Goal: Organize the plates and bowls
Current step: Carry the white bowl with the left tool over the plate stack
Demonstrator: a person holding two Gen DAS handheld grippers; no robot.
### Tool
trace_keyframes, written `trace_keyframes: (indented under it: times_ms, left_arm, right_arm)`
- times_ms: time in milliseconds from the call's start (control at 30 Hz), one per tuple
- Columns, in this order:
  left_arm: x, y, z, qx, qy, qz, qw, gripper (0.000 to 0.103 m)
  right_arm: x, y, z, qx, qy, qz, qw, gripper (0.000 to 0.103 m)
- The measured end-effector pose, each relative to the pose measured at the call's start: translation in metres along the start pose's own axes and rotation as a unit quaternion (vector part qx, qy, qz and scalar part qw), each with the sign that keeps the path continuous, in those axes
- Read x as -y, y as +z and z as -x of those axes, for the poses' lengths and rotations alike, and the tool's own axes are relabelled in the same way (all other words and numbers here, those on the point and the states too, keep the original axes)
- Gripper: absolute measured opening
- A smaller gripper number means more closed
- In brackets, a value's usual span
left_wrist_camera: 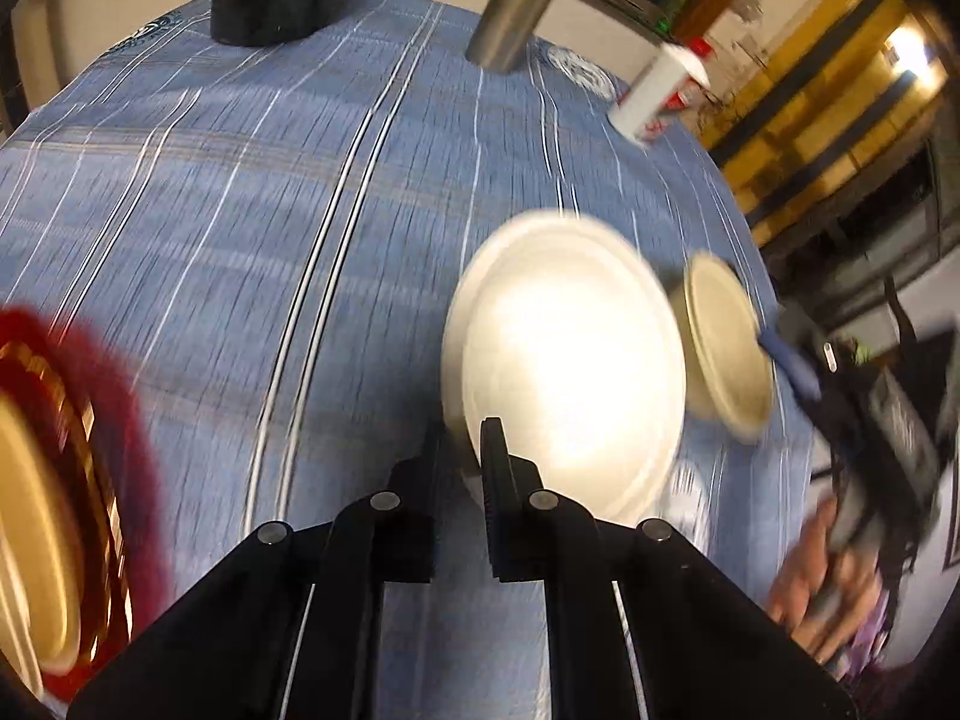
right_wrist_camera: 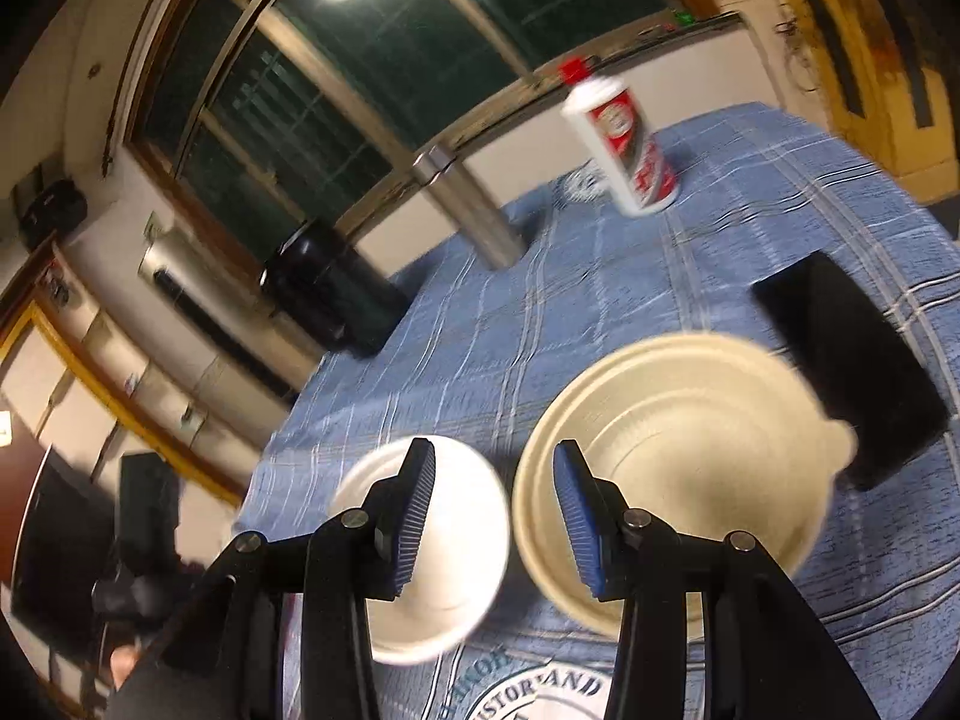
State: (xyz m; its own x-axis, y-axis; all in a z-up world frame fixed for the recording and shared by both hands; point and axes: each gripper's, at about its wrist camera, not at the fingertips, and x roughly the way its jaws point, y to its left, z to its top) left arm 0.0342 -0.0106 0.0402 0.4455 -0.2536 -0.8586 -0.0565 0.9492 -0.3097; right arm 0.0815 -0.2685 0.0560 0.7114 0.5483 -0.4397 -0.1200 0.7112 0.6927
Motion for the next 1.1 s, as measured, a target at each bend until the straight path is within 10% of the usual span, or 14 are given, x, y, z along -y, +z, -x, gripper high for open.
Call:
trace_keyframes:
  times_ms: [267,600,1100]
  left_arm:
    - [-0.007,-0.024,0.009,0.040,0.011,-0.017,0.9990,0.009]
    - [0.005,-0.021,0.004,0.088,0.062,-0.065,0.9920,0.009]
    - [0.032,-0.037,0.012,0.156,0.147,-0.141,0.9664,0.010]
  right_arm:
    - [-0.030,-0.023,-0.029,-0.088,0.037,0.060,0.994,0.043]
    - [-0.033,-0.041,-0.053,-0.139,-0.039,0.096,0.985,0.019]
    - [-0.037,-0.039,-0.042,-0.117,-0.018,0.098,0.988,0.008]
